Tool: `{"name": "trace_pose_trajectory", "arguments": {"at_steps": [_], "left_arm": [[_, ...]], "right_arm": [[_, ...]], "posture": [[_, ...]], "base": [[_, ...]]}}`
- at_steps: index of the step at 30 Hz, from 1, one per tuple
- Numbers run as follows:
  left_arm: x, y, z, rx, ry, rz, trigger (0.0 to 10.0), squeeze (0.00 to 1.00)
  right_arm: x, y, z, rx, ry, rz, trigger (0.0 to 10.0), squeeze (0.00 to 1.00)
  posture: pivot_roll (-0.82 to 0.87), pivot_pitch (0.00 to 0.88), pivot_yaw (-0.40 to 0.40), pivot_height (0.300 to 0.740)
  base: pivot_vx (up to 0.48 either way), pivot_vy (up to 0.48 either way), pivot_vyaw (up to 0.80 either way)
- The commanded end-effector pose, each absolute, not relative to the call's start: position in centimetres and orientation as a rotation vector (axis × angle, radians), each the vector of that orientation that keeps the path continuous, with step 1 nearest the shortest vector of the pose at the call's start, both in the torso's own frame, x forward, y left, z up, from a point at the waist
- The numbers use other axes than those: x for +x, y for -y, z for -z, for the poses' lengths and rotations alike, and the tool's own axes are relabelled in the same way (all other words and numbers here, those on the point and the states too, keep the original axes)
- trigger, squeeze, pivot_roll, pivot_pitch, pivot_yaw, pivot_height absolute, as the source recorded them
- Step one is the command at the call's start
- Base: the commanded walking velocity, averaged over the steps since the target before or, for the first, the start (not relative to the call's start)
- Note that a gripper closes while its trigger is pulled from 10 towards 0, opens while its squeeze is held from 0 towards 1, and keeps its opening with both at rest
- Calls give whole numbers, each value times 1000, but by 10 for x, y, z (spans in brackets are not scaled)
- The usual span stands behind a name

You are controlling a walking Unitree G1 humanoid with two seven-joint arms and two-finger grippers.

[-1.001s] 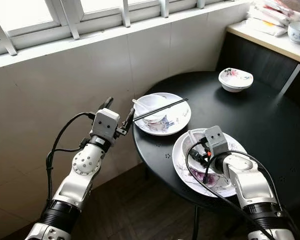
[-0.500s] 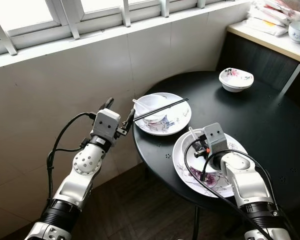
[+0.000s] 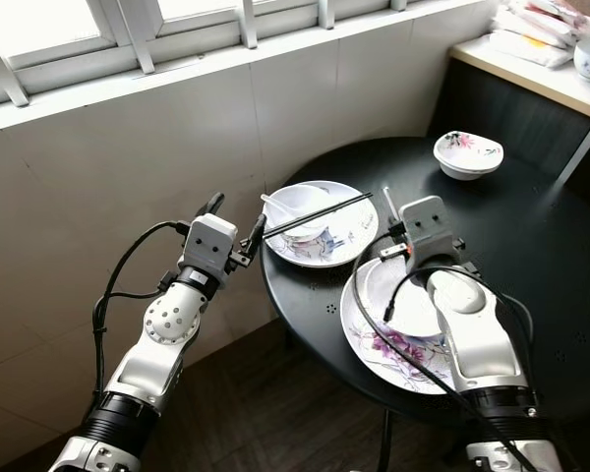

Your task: Kitchen organization

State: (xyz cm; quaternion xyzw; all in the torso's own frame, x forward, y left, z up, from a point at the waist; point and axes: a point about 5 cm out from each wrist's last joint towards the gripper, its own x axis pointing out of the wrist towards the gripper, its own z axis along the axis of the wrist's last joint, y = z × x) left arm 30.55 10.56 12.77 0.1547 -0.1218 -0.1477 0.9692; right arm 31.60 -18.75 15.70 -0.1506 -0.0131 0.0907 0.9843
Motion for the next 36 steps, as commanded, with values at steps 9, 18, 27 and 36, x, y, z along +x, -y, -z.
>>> {"name": "trace_pose_trajectory", "arguments": {"at_steps": [9, 18, 27, 36], "left_arm": [[309, -112, -132, 281, 249, 252, 10000, 0], [309, -114, -134, 275, 254, 242, 10000, 0], [308, -117, -138, 269, 288, 222, 10000, 0], [307, -118, -141, 268, 310, 215, 10000, 0]], "right_arm": [[309, 170, -181, -351, 241, -195, 0, 0], [307, 161, -184, -362, 296, -217, 0, 0], [307, 159, -185, -378, 319, -222, 0, 0], [306, 156, -185, -400, 349, -228, 0, 0]], "posture": [[-137, 0, 5, 740], [-137, 0, 5, 740], [-130, 0, 2, 740], [-130, 0, 2, 740]], "base": [[0, 0, 356], [0, 363, 800], [0, 146, 800], [0, 0, 800]]}}
